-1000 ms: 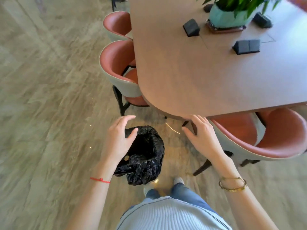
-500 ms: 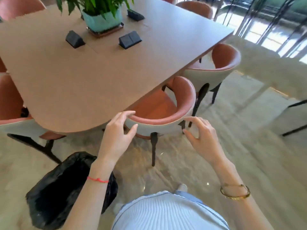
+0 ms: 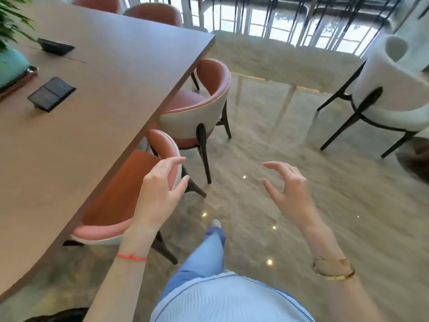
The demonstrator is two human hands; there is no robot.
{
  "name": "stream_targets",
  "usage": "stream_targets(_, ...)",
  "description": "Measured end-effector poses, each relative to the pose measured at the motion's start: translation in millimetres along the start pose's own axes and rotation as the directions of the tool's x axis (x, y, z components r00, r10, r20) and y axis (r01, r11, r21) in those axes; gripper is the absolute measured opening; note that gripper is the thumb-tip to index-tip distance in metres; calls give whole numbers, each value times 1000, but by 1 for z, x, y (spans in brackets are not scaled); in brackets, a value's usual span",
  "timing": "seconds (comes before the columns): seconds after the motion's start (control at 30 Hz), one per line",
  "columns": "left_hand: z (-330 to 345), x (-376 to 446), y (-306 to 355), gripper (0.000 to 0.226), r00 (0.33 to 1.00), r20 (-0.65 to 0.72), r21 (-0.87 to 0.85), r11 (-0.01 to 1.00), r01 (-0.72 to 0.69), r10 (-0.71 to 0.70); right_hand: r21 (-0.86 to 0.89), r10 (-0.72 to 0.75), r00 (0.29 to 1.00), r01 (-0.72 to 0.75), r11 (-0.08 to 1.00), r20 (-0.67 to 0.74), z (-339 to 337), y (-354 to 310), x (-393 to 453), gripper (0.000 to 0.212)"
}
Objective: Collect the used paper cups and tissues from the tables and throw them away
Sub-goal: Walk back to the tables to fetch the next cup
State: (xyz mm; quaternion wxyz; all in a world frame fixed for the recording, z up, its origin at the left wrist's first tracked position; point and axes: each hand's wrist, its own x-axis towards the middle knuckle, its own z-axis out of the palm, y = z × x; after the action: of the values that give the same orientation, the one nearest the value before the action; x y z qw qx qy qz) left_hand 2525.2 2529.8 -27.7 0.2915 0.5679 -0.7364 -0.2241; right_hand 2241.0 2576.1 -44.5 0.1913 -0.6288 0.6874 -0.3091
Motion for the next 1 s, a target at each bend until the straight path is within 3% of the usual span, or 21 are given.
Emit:
stream_targets(0.6,146,438,76,41,965,92,-27,969,-246,247,-33,150,956,-163,986,-252,-89,148,356,32)
stream_targets(1.0,276,687,127,40,951,112,-74,957,-282,289,-19,176,957,-186,982,-232,-144,273,598,33)
